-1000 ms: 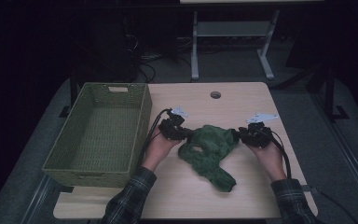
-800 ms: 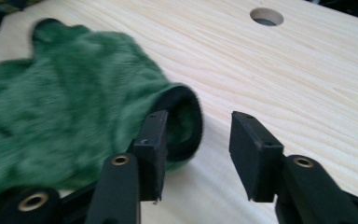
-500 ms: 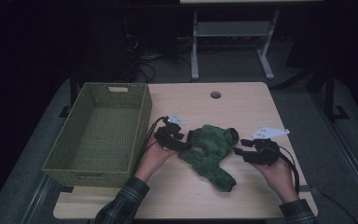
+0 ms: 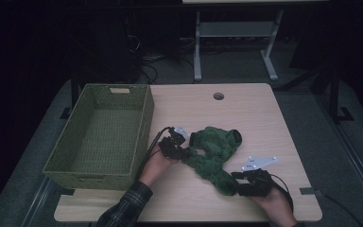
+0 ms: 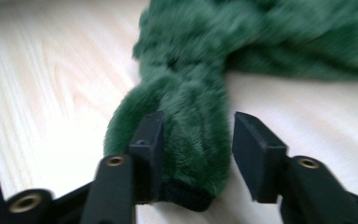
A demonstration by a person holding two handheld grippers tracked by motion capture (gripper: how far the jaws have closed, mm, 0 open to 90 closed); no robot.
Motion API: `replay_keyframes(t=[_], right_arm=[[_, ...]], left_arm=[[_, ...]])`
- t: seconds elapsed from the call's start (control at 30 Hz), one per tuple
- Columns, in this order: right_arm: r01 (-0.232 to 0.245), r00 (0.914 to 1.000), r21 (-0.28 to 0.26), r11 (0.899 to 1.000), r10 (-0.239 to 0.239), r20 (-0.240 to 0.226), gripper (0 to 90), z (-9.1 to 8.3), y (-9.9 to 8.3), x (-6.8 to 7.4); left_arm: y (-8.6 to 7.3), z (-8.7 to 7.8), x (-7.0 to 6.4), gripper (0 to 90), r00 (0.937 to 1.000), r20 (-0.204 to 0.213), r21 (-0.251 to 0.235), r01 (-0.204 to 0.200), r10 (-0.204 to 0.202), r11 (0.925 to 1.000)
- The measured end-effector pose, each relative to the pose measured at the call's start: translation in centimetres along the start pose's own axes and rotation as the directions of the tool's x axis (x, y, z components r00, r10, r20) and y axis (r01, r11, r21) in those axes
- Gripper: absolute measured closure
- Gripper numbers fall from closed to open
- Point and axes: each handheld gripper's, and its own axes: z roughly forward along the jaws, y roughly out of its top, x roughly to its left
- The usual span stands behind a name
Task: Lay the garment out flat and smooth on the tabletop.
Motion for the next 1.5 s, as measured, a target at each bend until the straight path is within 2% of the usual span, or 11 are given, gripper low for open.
replay_keyframes(t=[0.17,0.2,0.37,0.67,0.73,0.87,0.97,1.1,1.17,1.3,1.5], right_arm=[[0.022,0.9998,0.017,1.000,-0.021,-0.005,78.8,0.1,-0.1,-0.2],[0.019,0.9998,0.022,1.000,-0.019,-0.004,81.4,0.1,-0.1,-0.3],[0.018,0.9995,0.029,0.999,-0.019,0.024,85.2,-0.1,0.2,-1.3],[0.010,0.9914,0.037,0.999,-0.015,0.130,84.8,-0.4,0.8,-4.5],[-0.005,0.9922,0.036,0.999,0.000,0.125,84.2,-0.4,0.7,-5.0],[-0.011,0.9925,0.021,1.000,0.008,0.122,74.5,-0.7,0.7,-5.0],[-0.018,0.9915,-0.021,1.000,0.020,0.128,64.7,-1.3,1.7,-5.2],[-0.002,0.9914,-0.052,0.999,0.009,0.130,63.2,-1.6,3.3,-5.6],[0.013,0.9921,-0.084,0.996,-0.002,0.125,62.9,-1.5,5.5,-6.1],[0.028,0.9922,-0.111,0.993,-0.014,0.124,62.5,-1.0,7.6,-6.6],[0.022,0.9942,-0.127,0.992,-0.008,0.107,62.5,0.5,11.3,-7.6]], left_arm=[[-0.5,-0.8,-0.5,86.5,0.9996,0.007,0.027,-0.029,0.029,0.9992],[-0.7,-0.9,-0.8,86.5,0.9999,0.010,0.015,-0.014,0.014,0.9998],[-1.6,-1.7,-1.9,86.7,0.9992,0.039,0.024,-0.007,0.006,0.9997],[-3.5,-2.0,-3.8,86.5,0.9919,0.126,0.028,0.008,-0.011,0.9996],[-3.7,-1.8,-4.0,84.6,0.9940,0.109,0.036,-0.012,0.008,0.9993],[-3.3,-2.3,-3.7,65.3,0.9983,0.056,0.012,-0.017,0.016,0.9998],[-2.6,-3.5,-3.4,54.5,0.9998,0.021,-0.047,-0.005,0.006,0.9989],[-1.3,-4.5,-2.6,50.0,0.9990,-0.017,-0.125,0.040,-0.042,0.9914],[-0.8,-4.4,-2.0,48.3,0.9971,-0.043,-0.134,0.056,-0.063,0.9894],[0.2,-3.9,-0.8,47.3,0.9923,-0.082,-0.145,0.081,-0.093,0.9861],[1.0,-2.6,0.4,46.3,0.9879,-0.090,-0.149,0.112,-0.126,0.9824]])
